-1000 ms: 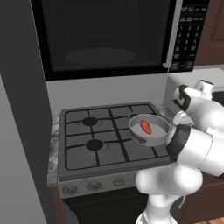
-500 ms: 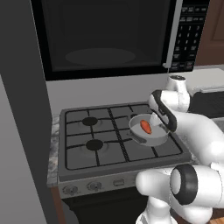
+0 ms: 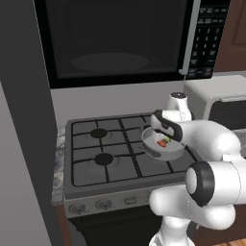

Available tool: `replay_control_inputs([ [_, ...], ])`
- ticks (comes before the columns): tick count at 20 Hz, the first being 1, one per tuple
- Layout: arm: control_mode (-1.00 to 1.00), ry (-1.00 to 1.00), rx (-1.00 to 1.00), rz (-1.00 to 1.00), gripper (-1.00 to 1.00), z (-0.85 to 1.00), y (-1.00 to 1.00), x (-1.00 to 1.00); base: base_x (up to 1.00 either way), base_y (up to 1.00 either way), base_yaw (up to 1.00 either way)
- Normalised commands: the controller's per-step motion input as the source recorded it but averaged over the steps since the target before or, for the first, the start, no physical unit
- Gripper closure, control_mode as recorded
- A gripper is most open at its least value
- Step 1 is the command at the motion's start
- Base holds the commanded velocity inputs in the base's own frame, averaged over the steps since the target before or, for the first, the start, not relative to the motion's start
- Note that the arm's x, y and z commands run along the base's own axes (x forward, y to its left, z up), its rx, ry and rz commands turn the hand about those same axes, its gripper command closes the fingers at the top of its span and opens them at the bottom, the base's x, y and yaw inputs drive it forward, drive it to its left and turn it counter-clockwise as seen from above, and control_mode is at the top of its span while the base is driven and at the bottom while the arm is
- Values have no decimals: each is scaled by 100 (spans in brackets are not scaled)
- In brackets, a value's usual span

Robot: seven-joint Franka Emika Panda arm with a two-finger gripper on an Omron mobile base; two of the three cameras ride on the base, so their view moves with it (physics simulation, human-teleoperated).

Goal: Put the broccoli and sweet potato in the pot. Retrieve the spatula and lightly stir the vegetables in the pot.

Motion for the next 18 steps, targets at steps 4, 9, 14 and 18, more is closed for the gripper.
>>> replay_control_inputs([
  [4, -100, 2, 0, 0, 100, 0, -11, 49, 0, 0, 0],
  [9, -100, 2, 0, 0, 100, -1, -12, 12, 0, 0, 0],
  [14, -100, 6, 0, 0, 100, -6, -23, 0, 0, 0, 0],
  [18, -100, 3, 0, 0, 100, -1, -3, 0, 0, 0, 0],
])
